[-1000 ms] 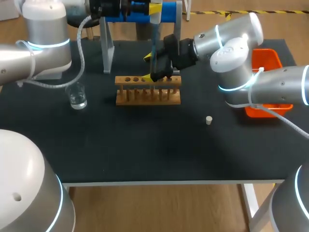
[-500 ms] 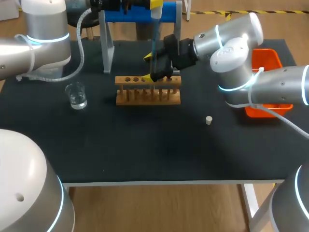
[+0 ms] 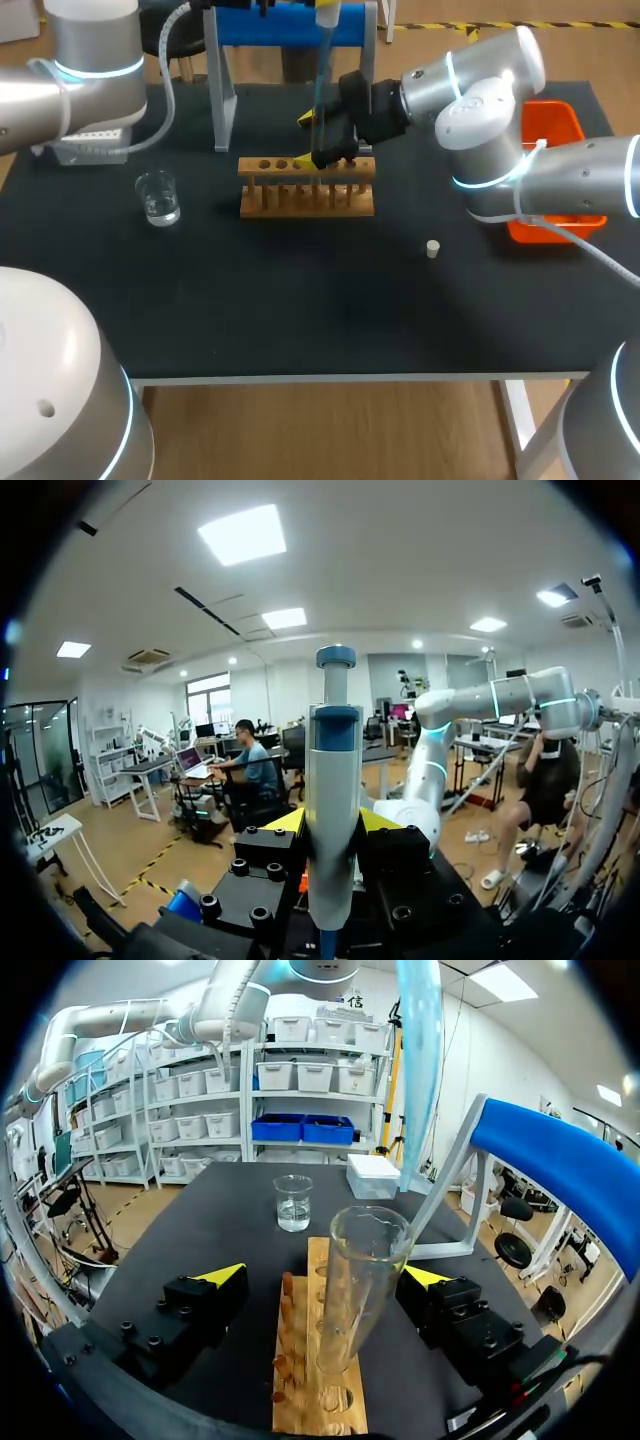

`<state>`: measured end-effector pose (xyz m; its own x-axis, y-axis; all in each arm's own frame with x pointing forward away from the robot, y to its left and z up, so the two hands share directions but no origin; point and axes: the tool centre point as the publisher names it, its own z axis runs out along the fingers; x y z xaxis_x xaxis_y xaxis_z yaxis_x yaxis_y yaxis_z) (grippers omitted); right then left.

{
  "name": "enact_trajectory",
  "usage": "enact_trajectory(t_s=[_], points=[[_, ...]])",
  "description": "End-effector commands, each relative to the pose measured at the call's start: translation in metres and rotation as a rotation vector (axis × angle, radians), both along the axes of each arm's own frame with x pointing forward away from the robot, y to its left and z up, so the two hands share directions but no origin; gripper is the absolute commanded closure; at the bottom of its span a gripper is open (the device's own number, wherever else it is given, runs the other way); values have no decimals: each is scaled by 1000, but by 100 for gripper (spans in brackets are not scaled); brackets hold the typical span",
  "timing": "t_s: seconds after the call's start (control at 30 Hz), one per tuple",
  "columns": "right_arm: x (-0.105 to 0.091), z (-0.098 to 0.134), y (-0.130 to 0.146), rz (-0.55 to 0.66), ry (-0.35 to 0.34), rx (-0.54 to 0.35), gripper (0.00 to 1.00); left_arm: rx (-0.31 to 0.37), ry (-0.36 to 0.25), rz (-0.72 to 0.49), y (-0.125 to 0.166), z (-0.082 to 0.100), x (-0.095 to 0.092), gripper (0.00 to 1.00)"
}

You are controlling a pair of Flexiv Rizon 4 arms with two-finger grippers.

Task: Invert the test tube, pick up the pipette, mount the tip to pipette, aspirate from beaker and dispense into the tube, eject the tip, return the pipette, and cap with the stopper.

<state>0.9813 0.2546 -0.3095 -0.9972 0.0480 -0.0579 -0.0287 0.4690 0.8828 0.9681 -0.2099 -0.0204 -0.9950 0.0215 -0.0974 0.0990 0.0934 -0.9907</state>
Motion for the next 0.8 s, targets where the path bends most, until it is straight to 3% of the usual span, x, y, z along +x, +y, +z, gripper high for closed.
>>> enact_trajectory(t_s=[0.03,0.37,0.8], points=[[0,0,0,0,0,-2,0,15,-7,13,0,9,-9,100],[0,0,0,0,0,-2,0,28,-24,75,24,14,-49,100],[0,0,0,0,0,-2,0,-38,31,127,56,-39,-113,100]])
